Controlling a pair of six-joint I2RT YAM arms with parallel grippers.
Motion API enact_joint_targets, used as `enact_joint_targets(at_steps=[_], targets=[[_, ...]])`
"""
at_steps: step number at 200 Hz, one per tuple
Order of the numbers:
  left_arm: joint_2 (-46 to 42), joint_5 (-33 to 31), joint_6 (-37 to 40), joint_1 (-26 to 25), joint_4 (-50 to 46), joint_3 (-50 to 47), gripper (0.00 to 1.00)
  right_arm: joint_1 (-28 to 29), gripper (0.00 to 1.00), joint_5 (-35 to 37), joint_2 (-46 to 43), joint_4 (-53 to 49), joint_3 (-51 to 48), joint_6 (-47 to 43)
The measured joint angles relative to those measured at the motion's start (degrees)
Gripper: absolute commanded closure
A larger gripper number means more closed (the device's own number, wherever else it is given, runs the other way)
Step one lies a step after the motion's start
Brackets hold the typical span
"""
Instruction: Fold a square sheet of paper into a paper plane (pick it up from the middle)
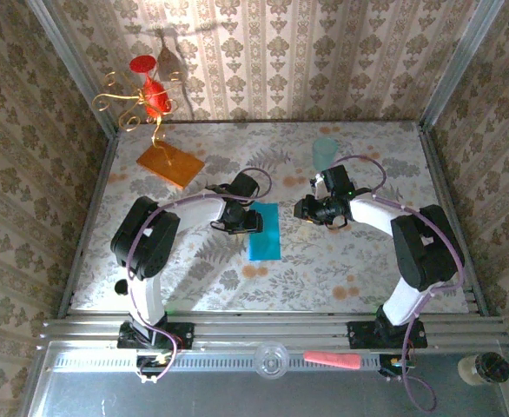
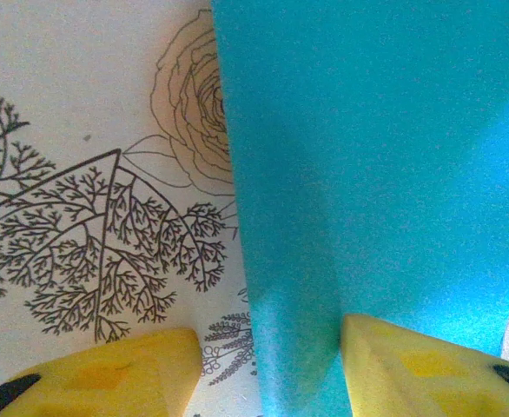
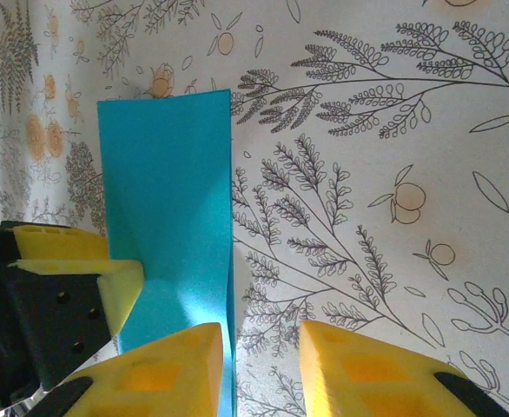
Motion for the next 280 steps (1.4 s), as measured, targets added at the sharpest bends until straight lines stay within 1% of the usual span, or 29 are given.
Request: enact_joint_targets(at_steps=[46,88,125,157,183,280], targets=[[0.11,0.0,-0.31,0.0,-0.13,0.13,0.48,0.0,0.69,-0.5,0.31,0.59,0.0,0.02],[0.33,0.0,-0.5,0.0,-0.44,0.42,0.48,0.94,0.73,-1.03,0.96,0.61,0.0,0.0],[0.33,0.02,-0.5,0.0,-0.44,0.42,0.48,4.94,0.77,-1.03,1.99,0.72,0.2,0.44],[0.33,0.02,-0.5,0.0,-0.42,0.42,0.48,8.76,0.8,-1.33,4.94,1.95,0.9,2.16],[0.33,0.07,-0.48,0.0,-0.39,0.35,0.48,10.58,0.83,-1.68,6.99,3.13,1.31,3.8],[0.33,0.2,-0.48,0.02,-0.22,0.24,0.48,10.97,0.85,-1.81,10.75,3.78,3.76,5.42]])
